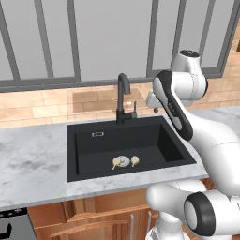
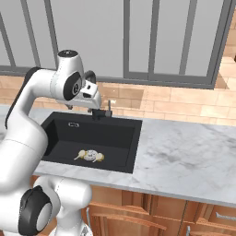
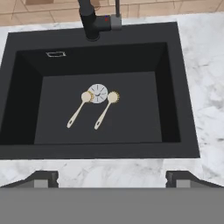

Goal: Pick up the dish brush and dish brush from the sink, and place them back in the cabinet, and close the cabinet doors.

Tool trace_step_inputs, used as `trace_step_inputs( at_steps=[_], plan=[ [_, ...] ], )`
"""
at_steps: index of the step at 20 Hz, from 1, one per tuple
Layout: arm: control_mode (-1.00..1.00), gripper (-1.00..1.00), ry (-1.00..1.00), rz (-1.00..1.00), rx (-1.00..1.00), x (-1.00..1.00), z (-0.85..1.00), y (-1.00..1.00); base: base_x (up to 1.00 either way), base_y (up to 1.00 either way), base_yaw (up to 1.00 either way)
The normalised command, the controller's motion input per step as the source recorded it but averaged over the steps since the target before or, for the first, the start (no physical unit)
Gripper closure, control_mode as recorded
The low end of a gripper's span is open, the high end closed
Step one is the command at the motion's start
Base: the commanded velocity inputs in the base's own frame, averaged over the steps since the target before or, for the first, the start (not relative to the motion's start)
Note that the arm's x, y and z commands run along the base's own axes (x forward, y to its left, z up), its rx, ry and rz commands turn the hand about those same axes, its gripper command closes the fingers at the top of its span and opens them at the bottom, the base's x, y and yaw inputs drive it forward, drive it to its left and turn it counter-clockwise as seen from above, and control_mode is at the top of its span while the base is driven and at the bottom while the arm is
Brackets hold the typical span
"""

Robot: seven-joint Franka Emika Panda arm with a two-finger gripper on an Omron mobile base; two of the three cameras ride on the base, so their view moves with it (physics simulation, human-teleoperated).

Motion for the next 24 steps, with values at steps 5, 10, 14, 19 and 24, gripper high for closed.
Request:
trace_step_inputs(
  at_steps=[5, 10, 14, 19, 24],
  plan=[
    [-1.00, -1.00, 0.00, 0.00, 0.00, 0.07, -0.02, 0.00, 0.00, 0.00, 0.00],
    [-1.00, -1.00, 0.01, 0.00, 0.00, 0.15, -0.06, 0.00, 0.00, 0.00, 0.00],
    [-1.00, -1.00, 0.02, 0.00, 0.00, 0.20, -0.03, 0.00, 0.00, 0.00, 0.00],
    [-1.00, -1.00, 0.03, 0.00, 0.01, 0.19, 0.00, 0.00, 0.00, 0.00, 0.00],
    [-1.00, -1.00, 0.04, 0.00, 0.01, 0.16, 0.00, 0.00, 0.00, 0.00, 0.00]
  ],
)
